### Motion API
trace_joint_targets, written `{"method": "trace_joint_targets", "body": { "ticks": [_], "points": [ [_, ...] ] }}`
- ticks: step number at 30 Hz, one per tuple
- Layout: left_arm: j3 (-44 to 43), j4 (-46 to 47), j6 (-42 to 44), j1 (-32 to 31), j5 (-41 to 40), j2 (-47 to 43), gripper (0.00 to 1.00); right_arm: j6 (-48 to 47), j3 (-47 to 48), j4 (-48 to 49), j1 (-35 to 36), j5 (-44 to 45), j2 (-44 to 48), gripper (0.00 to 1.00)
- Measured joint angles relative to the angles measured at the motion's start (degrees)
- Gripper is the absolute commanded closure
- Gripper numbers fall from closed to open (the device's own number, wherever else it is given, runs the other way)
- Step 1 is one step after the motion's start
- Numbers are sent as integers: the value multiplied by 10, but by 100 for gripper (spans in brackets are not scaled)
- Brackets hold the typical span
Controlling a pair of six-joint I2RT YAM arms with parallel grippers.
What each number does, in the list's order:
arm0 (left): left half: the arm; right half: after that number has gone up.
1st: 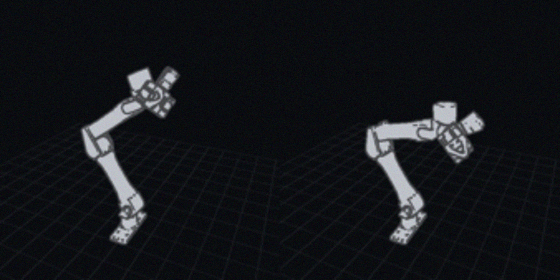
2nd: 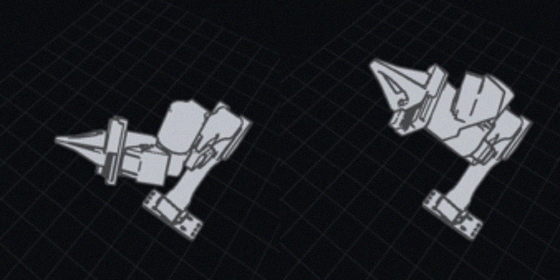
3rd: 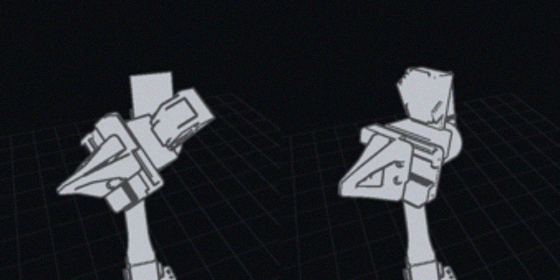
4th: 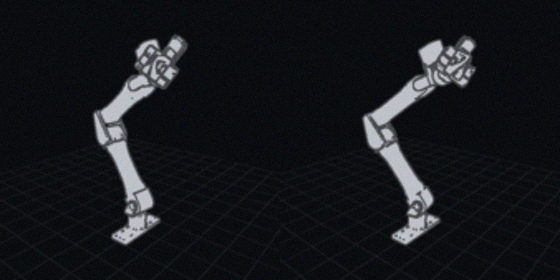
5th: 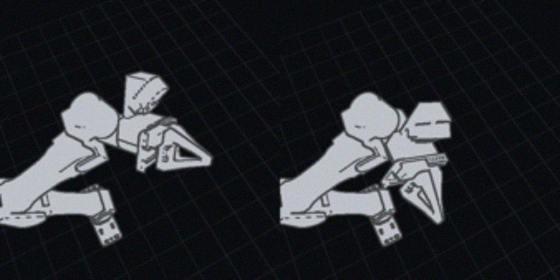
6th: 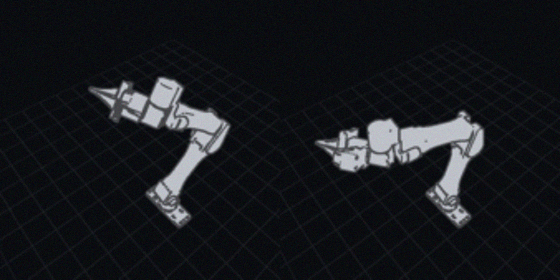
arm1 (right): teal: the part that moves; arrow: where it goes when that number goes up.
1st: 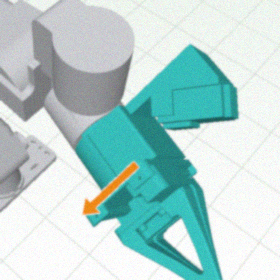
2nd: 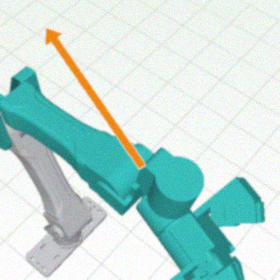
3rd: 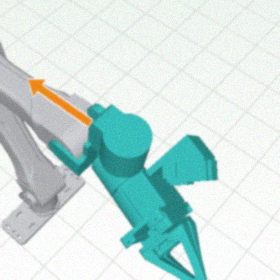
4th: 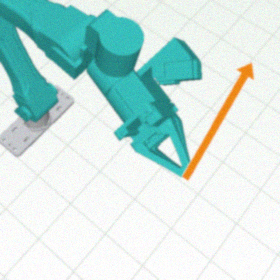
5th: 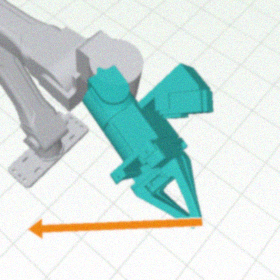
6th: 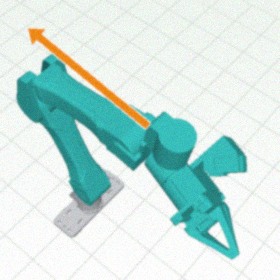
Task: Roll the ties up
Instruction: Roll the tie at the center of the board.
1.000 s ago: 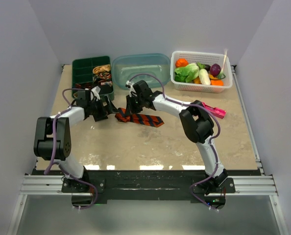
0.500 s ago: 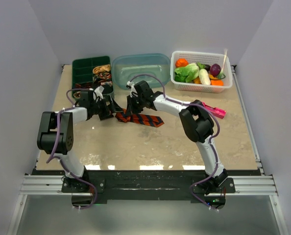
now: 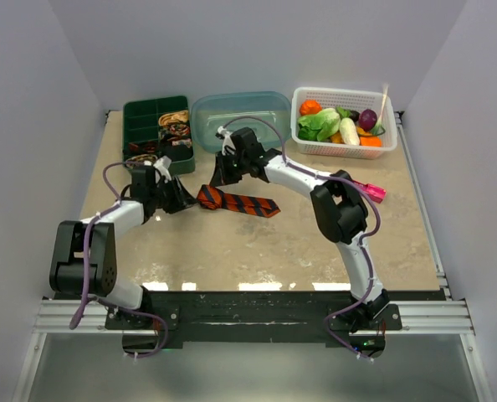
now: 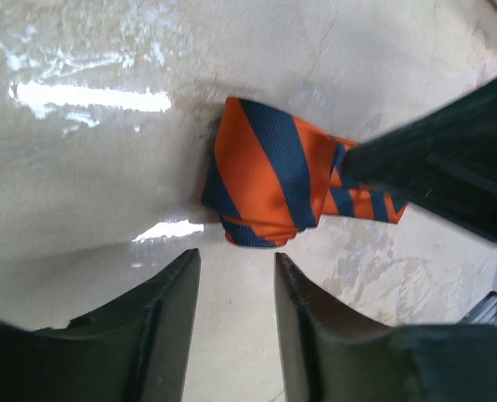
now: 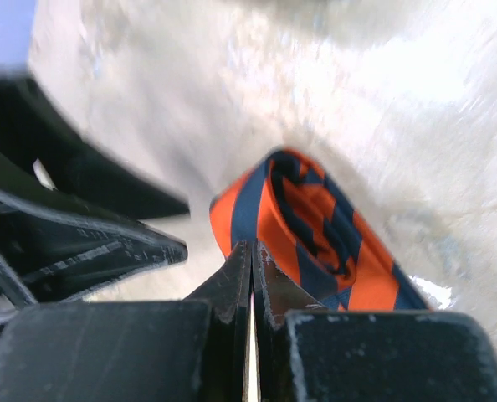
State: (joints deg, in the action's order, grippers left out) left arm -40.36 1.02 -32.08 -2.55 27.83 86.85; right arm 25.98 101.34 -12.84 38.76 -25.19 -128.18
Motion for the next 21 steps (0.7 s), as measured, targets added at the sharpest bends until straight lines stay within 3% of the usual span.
{"method": "trace_joint_targets", "body": {
  "ticks": [1, 2, 12, 21],
  "points": [
    [10, 0, 1, -3, -5, -10, 85, 0, 7, 0, -1, 5, 0, 100],
    [16, -1, -3, -6, -8, -16, 100, 1, 14, 0, -1, 8, 0, 100],
    [28, -5, -3, -96, -47, 1, 100, 2, 92, -3, -3, 64, -65, 100],
    [24, 5, -5, -108, -75, 40, 100, 0, 99, -37, -3, 74, -113, 100]
  ]
}}
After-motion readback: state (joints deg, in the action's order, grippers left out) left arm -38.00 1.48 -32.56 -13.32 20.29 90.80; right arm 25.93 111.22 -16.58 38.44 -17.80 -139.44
